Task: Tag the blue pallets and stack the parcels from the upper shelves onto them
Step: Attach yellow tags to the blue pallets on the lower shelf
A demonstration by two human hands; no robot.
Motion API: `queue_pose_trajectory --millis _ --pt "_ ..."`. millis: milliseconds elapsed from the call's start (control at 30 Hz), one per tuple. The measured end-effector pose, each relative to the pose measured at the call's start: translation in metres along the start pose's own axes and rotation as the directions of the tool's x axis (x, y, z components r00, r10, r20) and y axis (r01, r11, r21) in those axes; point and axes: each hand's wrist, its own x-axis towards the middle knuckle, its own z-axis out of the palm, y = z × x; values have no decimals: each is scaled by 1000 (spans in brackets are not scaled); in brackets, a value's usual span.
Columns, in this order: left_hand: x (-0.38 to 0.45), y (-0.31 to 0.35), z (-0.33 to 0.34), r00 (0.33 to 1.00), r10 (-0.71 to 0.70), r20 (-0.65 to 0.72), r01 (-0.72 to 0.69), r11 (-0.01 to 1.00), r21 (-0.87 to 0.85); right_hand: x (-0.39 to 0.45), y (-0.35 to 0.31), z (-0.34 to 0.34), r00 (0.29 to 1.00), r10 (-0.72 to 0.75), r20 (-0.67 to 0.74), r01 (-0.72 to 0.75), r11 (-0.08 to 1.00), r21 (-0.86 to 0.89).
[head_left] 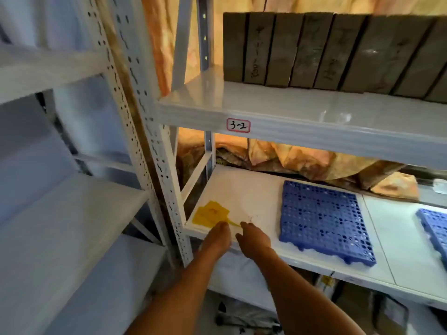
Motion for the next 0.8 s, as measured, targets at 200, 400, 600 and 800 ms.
queue_pose_trajectory --millis 200,400,600,800 --pt "55 -15 13 998 -42 -38 41 999 -14 52 0 25 998 60 -25 -63 991 -120" --pt "78 -21 18 981 -25 -191 22 1000 -18 91 -2 19 1000 -3 19 6 984 -179" --pt "64 -16 38 945 -34 -324 -14 989 -145 97 -8 23 992 -19 125 44 979 -197" --pt "68 8 47 979 -158 -125 111 942 -317 78 9 16 998 -51 46 48 997 66"
